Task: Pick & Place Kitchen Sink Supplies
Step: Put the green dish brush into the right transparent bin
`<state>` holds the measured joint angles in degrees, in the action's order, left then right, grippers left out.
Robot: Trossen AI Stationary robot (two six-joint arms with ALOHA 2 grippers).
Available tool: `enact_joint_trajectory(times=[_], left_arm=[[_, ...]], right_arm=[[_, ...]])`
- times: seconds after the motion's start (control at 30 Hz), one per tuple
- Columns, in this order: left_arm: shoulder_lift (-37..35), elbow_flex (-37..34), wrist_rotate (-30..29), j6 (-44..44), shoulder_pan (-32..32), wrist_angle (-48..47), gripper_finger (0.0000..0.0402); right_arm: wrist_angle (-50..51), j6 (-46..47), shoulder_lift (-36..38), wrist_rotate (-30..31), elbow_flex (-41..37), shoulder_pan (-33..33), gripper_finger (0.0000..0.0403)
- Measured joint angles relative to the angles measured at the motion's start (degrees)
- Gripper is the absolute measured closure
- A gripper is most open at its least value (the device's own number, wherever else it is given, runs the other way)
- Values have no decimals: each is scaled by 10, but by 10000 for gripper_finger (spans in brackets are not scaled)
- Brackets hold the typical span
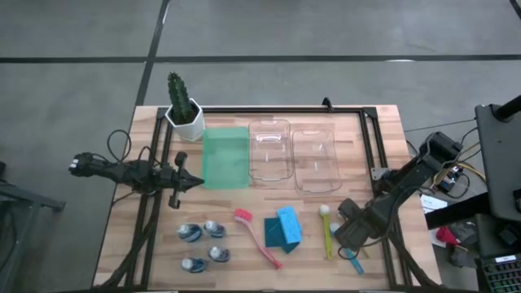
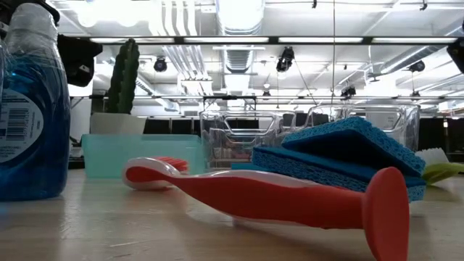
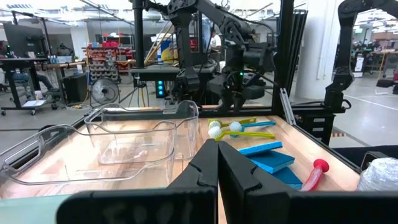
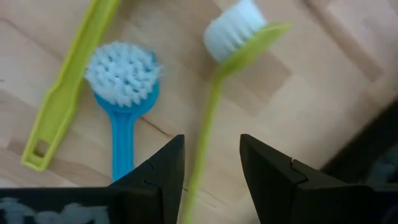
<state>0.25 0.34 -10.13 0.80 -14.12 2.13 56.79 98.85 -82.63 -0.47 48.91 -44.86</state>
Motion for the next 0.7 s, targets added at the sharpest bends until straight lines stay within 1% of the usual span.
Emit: enact_joint_trajectory(times=[0.1, 0.23, 0.7], left_arm=[[0, 0, 0, 0, 0, 0, 399], [0, 0, 0, 0, 0, 0, 399], [0, 0, 0, 0, 0, 0, 399]], right_arm=[[-32, 5, 0, 0, -18, 0, 250], [-36, 15, 0, -1, -35, 0, 254], [-69, 29, -1, 3, -51, 0, 271]])
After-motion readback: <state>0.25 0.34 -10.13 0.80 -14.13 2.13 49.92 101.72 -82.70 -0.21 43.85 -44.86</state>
